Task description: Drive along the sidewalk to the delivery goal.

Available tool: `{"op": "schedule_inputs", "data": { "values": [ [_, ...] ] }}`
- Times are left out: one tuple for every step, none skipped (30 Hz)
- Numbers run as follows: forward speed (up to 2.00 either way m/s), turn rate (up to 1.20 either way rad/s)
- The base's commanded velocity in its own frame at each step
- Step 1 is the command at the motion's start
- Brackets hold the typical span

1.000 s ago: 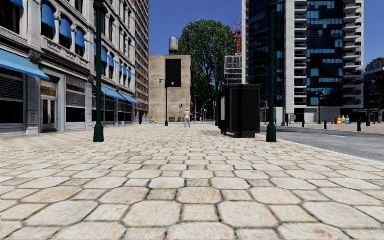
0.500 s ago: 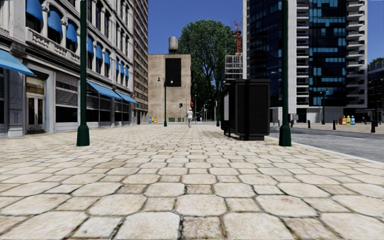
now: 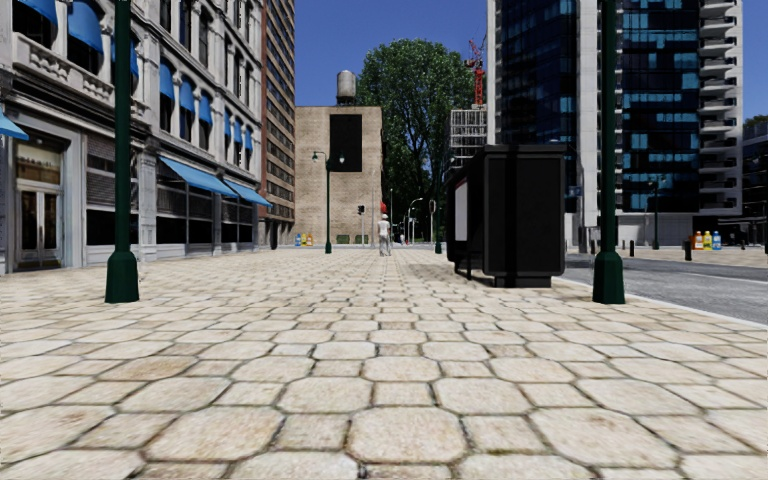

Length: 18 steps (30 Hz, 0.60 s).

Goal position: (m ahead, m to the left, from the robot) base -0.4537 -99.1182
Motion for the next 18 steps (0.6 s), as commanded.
{"op": "schedule_inputs", "data": {
  "values": [
    [2.00, 0.00],
    [2.00, 0.00],
    [2.00, 0.00],
    [2.00, 0.00],
    [2.00, 0.00],
    [2.00, 0.00],
    [2.00, 0.00],
    [2.00, 0.00],
    [2.00, 0.00],
    [2.00, 0.00],
    [2.00, 0.00],
    [2.00, 0.00],
    [2.00, 0.00],
    [2.00, 0.00],
    [2.00, 0.00],
    [2.00, 0.00],
    [2.00, 0.00],
    [2.00, 0.00]
  ]
}}
